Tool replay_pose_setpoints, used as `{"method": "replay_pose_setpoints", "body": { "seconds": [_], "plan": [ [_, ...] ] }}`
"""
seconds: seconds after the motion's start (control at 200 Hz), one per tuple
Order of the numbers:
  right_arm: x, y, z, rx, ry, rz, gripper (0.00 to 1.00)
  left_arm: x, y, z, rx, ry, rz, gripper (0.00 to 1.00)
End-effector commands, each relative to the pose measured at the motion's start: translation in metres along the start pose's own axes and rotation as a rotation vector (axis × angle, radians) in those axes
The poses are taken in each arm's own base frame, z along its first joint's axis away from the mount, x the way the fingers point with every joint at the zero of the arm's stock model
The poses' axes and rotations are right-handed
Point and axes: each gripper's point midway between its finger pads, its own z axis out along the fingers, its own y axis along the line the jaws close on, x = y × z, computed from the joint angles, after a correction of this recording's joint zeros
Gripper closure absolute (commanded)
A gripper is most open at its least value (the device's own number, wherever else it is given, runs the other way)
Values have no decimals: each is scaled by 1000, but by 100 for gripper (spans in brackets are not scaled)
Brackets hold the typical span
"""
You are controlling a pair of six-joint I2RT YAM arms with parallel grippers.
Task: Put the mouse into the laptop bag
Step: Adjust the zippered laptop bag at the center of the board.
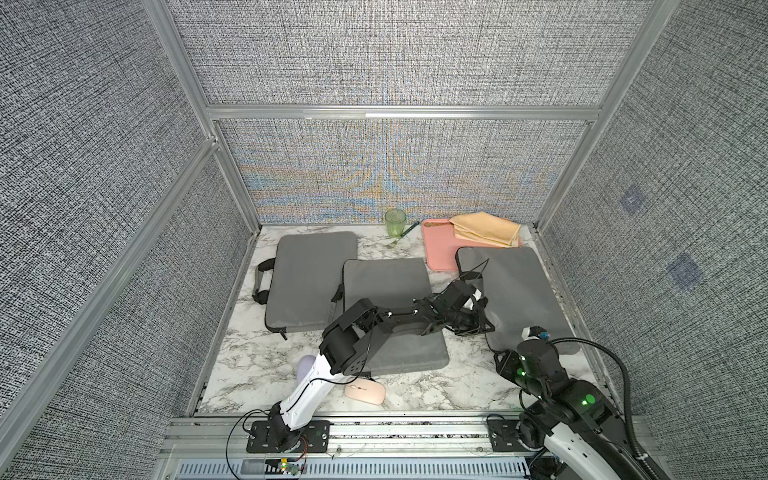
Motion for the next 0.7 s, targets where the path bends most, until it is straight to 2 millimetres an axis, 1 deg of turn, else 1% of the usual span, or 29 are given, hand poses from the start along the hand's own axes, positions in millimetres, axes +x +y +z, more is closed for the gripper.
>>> {"method": "replay_pose_setpoints", "body": {
  "seconds": [0.0, 0.025, 0.04, 0.08, 0.1, 0.185, 0.25, 0.28, 0.29, 0.3, 0.315, 0.385, 0.445, 0.475, 0.49, 0.53, 0.55, 0.575, 0.6, 0.645, 0.696],
  "plan": [
    [-10, 2, -14, 1, -29, -29, 49, -9, -13, -14, 2, -65, 71, 26],
    [-13, 2, -17, 4, -38, -33, 45, -10, -13, -18, -9, -77, 79, 14],
    [-15, 2, -19, 6, -43, -36, 43, -10, -15, -21, -11, -83, 88, 9],
    [-20, 4, -25, 5, -58, -41, 39, -11, -18, -27, -21, -93, 106, 0],
    [-22, 5, -26, 4, -63, -43, 38, -12, -18, -30, -28, -99, 111, 1],
    [-29, 14, -28, -9, -73, -48, 36, -16, -37, -49, -31, -115, 155, 1],
    [-33, 22, -25, -20, -72, -58, 34, -19, -52, -69, -42, -138, 197, 1],
    [-36, 26, -23, -21, -74, -60, 33, -20, -55, -80, -58, -153, 216, 1],
    [-37, 27, -22, -21, -74, -61, 33, -20, -53, -81, -70, -155, 216, 1],
    [-38, 28, -21, -20, -74, -63, 32, -20, -60, -89, -66, -165, 229, 1],
    [-39, 30, -19, -19, -74, -65, 32, -22, -63, -96, -74, -181, 242, 1],
    [-46, 42, -10, -30, -76, -81, 30, -25, -64, -127, -128, -244, 274, 1],
    [-52, 54, 2, -32, -68, -102, 26, -27, -57, -156, -184, -311, 289, 1],
    [-54, 58, 9, -23, -57, -113, 24, -27, -49, -169, -211, -336, 293, 1],
    [-54, 59, 15, -9, -46, -121, 23, -27, -50, -178, -216, -354, 298, 1],
    [-58, 64, 27, 13, -32, -139, 18, -25, -34, -195, -267, -385, 297, 1],
    [-59, 65, 34, 33, -19, -150, 16, -25, -31, -208, -287, -417, 296, 1],
    [-62, 65, 43, 60, -9, -159, 14, -24, -20, -221, -328, -448, 293, 1],
    [-65, 64, 51, 96, 2, -166, 11, -24, -12, -234, -364, -482, 302, 1],
    [-72, 61, 65, 160, 13, -184, 7, -20, 8, -254, -445, -530, 325, 1],
    [-82, 50, 79, 262, 21, -198, 3, -16, 33, -277, -537, -571, 309, 1]
  ]
}}
